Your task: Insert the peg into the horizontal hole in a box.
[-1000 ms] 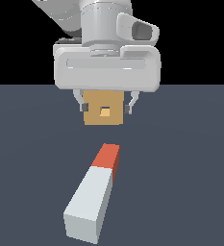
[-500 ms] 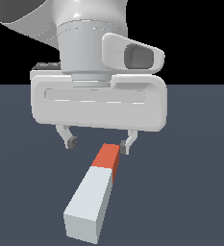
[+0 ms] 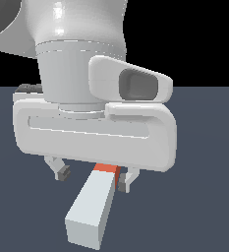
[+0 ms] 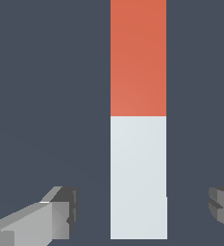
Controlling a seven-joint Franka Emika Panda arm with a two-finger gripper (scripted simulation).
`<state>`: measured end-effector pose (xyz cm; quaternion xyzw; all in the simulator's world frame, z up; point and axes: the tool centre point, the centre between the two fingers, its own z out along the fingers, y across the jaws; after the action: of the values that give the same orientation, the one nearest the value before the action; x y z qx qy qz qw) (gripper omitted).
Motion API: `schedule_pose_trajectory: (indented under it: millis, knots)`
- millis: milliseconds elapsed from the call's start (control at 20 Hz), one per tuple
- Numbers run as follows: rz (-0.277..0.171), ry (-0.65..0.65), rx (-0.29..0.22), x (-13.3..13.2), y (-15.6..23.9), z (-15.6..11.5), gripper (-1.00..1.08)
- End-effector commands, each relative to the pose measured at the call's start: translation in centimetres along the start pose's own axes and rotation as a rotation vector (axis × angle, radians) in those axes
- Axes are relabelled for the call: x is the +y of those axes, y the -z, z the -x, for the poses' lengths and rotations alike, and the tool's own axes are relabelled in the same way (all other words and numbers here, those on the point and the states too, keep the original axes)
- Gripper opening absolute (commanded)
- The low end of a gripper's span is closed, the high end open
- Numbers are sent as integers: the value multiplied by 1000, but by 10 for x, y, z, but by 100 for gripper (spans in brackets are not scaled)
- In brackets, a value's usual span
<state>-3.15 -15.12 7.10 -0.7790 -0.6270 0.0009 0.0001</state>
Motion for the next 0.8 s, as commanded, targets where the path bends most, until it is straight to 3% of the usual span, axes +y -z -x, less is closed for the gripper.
schedule_pose_trajectory:
  millis: [0, 750]
  knots:
    - [1, 2, 1, 1, 1, -2, 100]
    - [1, 1, 1, 0, -46, -1, 100]
